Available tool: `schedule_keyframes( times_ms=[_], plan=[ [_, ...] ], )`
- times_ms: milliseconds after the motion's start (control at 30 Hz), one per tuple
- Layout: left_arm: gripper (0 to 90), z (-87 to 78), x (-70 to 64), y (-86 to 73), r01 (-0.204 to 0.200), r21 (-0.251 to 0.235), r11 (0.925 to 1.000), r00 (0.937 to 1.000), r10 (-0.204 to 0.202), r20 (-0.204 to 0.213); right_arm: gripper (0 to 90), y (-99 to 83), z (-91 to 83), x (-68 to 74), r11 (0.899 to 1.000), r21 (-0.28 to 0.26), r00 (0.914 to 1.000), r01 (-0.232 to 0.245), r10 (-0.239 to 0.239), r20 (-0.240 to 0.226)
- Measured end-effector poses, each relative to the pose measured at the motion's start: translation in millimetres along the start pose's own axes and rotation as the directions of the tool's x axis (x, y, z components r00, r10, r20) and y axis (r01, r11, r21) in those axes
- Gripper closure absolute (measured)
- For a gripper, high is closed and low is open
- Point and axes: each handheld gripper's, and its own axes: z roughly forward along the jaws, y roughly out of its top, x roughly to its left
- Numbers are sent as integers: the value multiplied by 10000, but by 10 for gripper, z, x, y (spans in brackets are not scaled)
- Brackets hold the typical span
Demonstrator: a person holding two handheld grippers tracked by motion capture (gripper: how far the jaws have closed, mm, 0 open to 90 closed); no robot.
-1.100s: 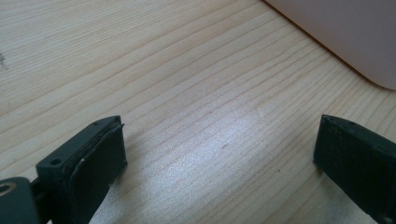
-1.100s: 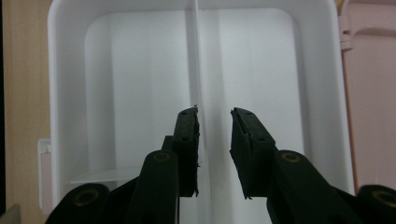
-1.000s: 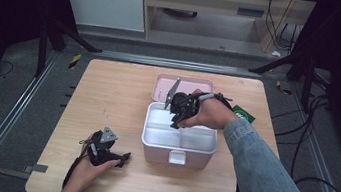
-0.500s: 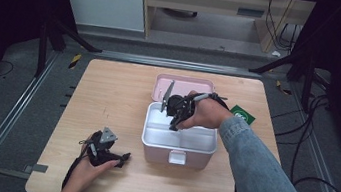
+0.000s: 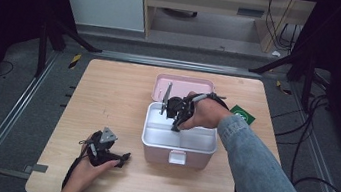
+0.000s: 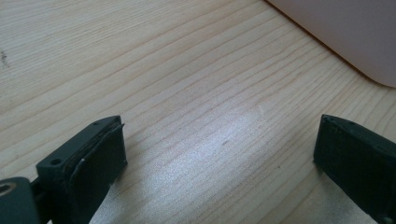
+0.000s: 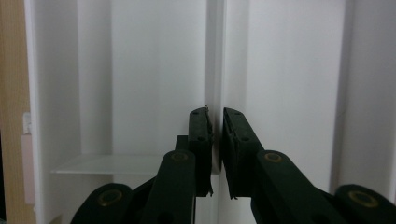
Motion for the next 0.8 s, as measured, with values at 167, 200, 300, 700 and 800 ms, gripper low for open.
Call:
schedule_keyframes(
  times_ms=[167, 200, 300, 700, 800],
  plan=[
    [16, 0, 0, 0, -3, 1, 10000, 10000, 3, -1, 847, 14, 7, 2, 9999, 95, 9999, 84, -84, -66],
    [16, 0, 0, 0, -5, 2, 10000, 10000, 5, 0, 854, 20, 7, -4, 9997, 177, 9999, 158, -157, -37],
    [15, 0, 0, 0, -1, 0, 10000, 10000, 1, 0, 887, 23, 11, -7, 9997, 197, 9999, 113, -113, -5],
    [16, 1, 0, 0, 2, -19, 10000, 10000, -2, 4, 898, -30, -37, -15, 9996, -263, 10000, -83, 83, -2],
    [16, 1, 0, 0, 7, -19, 10000, 10000, -7, 4, 898, -40, -58, -17, 9993, -357, 9999, -120, 121, 33]
  ],
)
